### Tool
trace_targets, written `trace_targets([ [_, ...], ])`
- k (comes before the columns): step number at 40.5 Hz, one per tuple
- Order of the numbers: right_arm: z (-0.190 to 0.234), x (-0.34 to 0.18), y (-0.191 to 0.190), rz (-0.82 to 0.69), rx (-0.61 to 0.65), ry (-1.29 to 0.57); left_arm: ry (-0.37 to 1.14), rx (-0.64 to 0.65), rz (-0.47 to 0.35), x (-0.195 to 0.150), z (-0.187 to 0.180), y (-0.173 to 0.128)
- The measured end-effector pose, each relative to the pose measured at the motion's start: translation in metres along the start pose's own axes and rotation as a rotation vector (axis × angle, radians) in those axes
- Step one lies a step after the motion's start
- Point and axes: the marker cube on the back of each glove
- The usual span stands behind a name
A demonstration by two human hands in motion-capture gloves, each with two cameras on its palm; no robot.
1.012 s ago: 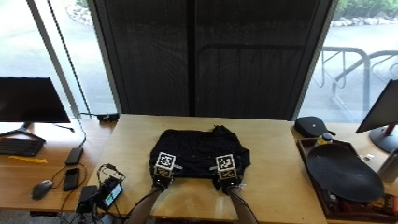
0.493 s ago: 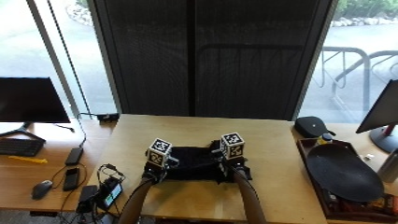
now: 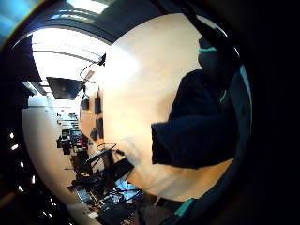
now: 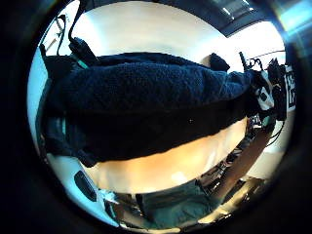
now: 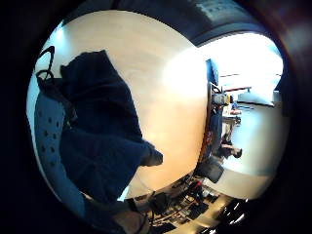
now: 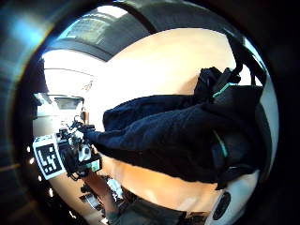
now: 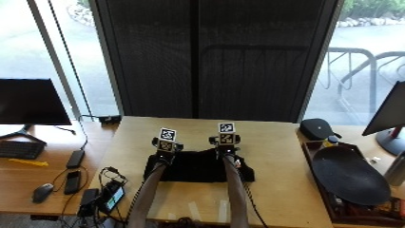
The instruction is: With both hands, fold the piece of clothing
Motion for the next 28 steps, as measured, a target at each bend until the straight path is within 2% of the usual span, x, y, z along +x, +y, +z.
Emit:
trace_targets([
  [2, 0.012, 0.004, -0.006, 0.076, -0.001, 0.074, 0.027, 0.079, 0.012, 0.006, 0.008, -0.012],
  [5, 0.022, 0.007, -0.012, 0.108, 0.025, 0.144, 0.072, 0.227, 0.04, 0.014, 0.013, -0.031],
  [7, 0.028, 0.011, -0.009, 0.15, 0.001, 0.191, 0.068, 0.259, 0.037, 0.012, 0.018, -0.036],
  [12, 0.034, 0.014, -0.013, 0.181, 0.059, 0.219, -0.07, 0.28, -0.038, -0.008, 0.031, -0.046],
  [18, 0.03, 0.011, -0.01, 0.144, 0.081, 0.175, -0.06, 0.239, -0.037, -0.006, 0.034, -0.041],
  [21, 0.026, 0.016, -0.003, 0.148, 0.08, 0.17, -0.069, 0.149, -0.051, -0.009, 0.033, -0.026],
  [24, 0.016, 0.021, 0.001, 0.112, 0.174, 0.121, -0.05, 0.097, -0.068, -0.01, 0.028, -0.008],
  [28, 0.0, 0.039, 0.012, 0.095, 0.399, 0.024, -0.067, 0.194, -0.095, -0.02, 0.018, 0.004],
])
